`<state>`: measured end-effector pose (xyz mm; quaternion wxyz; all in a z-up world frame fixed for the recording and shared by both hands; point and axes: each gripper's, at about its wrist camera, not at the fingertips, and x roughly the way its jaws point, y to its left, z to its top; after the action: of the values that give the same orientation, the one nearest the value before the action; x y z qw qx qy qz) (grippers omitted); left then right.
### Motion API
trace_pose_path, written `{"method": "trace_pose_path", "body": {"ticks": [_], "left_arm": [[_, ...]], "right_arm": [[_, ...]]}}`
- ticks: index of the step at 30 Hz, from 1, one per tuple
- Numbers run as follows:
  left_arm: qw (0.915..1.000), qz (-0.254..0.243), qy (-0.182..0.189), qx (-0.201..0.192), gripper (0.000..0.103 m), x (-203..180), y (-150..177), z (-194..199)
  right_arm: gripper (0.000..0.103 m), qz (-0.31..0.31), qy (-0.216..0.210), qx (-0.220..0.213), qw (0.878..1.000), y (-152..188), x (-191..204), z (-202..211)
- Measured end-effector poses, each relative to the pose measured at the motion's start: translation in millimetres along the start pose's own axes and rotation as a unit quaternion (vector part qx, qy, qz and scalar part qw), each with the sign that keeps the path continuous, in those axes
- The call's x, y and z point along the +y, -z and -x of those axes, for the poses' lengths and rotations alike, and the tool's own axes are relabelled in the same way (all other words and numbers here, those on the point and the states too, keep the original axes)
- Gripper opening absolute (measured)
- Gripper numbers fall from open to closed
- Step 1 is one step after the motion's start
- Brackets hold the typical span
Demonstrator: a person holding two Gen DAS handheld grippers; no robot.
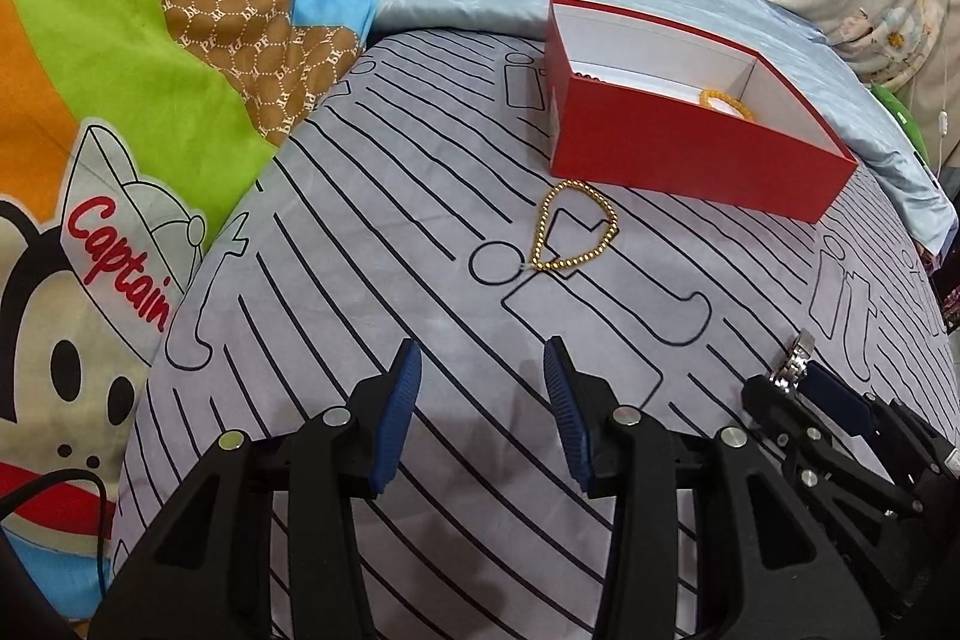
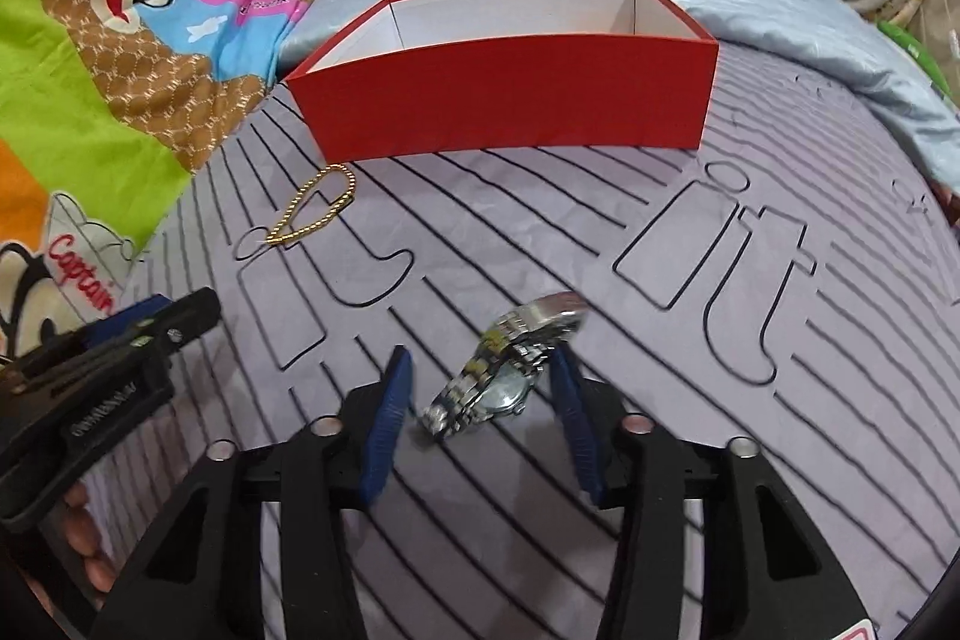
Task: Organize jewelry
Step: 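Grasp the silver watch with the right tool while the left tool grasps the gold bead chain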
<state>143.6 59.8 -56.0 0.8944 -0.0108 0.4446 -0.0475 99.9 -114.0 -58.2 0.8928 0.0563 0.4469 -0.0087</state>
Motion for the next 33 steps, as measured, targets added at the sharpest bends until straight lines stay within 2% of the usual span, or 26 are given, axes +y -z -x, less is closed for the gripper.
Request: {"method": "trace_pose_path", "body": {"ticks": [1, 4, 8, 17, 20, 21, 24, 26, 27, 33], "left_arm": [[1.0, 0.0, 0.0, 0.0, 0.041, 0.5, -2.7, -1.7], [1.0, 0.001, 0.004, 0.0, 0.041, 0.4, -10.3, -6.5], [0.9998, 0.005, 0.019, 0.006, 0.045, -2.5, -19.9, -16.1], [0.9998, 0.005, 0.021, 0.0, 0.045, -17.5, -46.7, -40.7], [0.9997, 0.003, 0.02, 0.011, 0.039, -19.8, -50.7, -52.6], [0.9997, 0.001, 0.019, 0.014, 0.033, -20.8, -50.2, -55.1], [0.9998, -0.012, 0.011, 0.008, 0.028, -25.3, -47.1, -57.7], [0.9998, -0.019, 0.01, 0.006, 0.016, -28.0, -46.0, -57.8], [0.9997, -0.02, 0.013, 0.007, 0.006, -28.5, -45.8, -57.8], [0.999, -0.017, 0.04, 0.015, 0.003, -27.7, -42.1, -49.8]], "right_arm": [[0.028, 0.008, 0.011, -0.002, 1.0, -1.2, 0.9, -0.9], [0.024, 0.006, 0.006, -0.003, 1.0, -2.2, -5.1, -0.6], [0.024, 0.007, 0.0, -0.002, 1.0, -0.7, -12.7, 1.9], [0.024, -0.006, -0.01, 0.003, 1.0, 5.1, -26.9, 8.6], [0.024, -0.007, -0.011, 0.004, 1.0, 5.5, -29.0, 9.4], [0.024, -0.006, -0.012, 0.005, 1.0, 5.4, -28.9, 9.3], [0.024, -0.004, -0.012, 0.005, 1.0, 4.9, -28.9, 9.2], [0.024, -0.004, -0.012, 0.006, 1.0, 4.3, -28.7, 9.1], [0.024, -0.005, -0.013, 0.006, 1.0, 4.2, -28.7, 9.0], [0.024, -0.012, -0.016, 0.009, 1.0, 3.4, -31.8, 11.4]]}}
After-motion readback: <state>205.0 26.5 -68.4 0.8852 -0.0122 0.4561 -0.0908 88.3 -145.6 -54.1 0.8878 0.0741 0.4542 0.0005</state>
